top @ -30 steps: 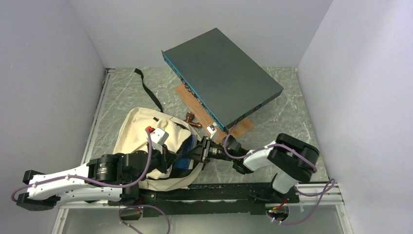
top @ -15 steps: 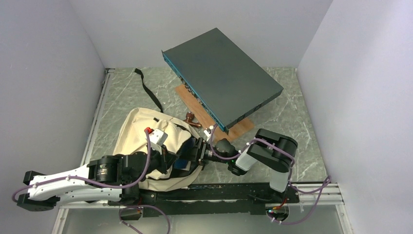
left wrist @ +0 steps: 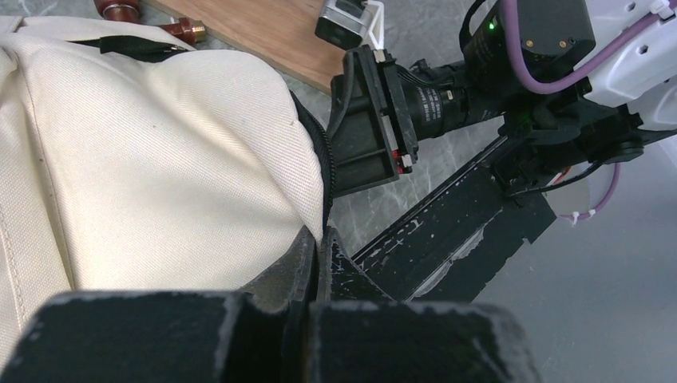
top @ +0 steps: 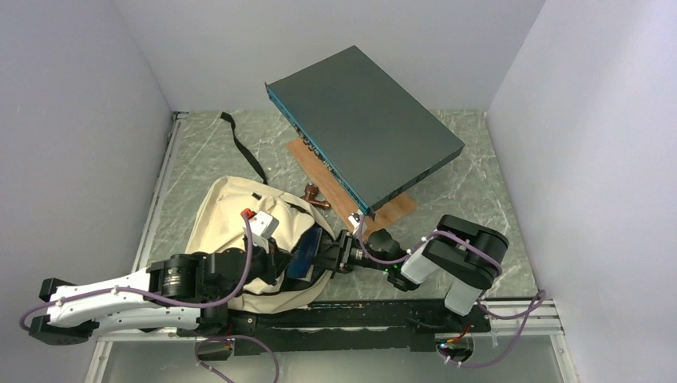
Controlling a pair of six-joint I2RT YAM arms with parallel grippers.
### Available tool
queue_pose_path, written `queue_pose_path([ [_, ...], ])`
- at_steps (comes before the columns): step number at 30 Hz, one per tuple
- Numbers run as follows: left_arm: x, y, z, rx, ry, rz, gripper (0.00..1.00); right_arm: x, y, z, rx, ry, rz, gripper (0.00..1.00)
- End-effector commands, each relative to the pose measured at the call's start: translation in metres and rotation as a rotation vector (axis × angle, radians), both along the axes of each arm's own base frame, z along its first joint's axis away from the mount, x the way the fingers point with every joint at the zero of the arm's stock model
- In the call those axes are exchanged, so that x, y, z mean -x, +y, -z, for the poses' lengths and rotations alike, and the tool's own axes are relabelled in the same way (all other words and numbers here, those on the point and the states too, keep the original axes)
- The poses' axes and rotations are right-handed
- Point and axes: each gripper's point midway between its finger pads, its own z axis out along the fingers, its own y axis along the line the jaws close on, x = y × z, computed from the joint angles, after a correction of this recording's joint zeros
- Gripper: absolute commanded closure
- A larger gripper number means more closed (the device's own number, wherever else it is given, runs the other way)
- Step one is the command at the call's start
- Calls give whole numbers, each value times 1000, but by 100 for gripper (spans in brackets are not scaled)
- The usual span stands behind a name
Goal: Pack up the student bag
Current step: Place the book in the student bag.
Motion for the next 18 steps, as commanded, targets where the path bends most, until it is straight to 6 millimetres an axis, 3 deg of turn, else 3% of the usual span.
queue_pose_path([
  [1,4,-22,-35,126,-3,43,100,-10,22,-29,-104,-89,-28,65],
  [3,5,-22,-35,120,1,43,100,-13,32,-30,-110,-93,-46,75],
  [6,7,-22,-33,129,11,48,100,-19,48,-38,-143,-115,-68,98],
  [13,7,-20,-21,137,35,34,100,-31,90,-61,-234,-135,-73,100],
  [18,6,-20,-19,121,32,28,100,-27,103,-60,-286,-97,-79,100],
])
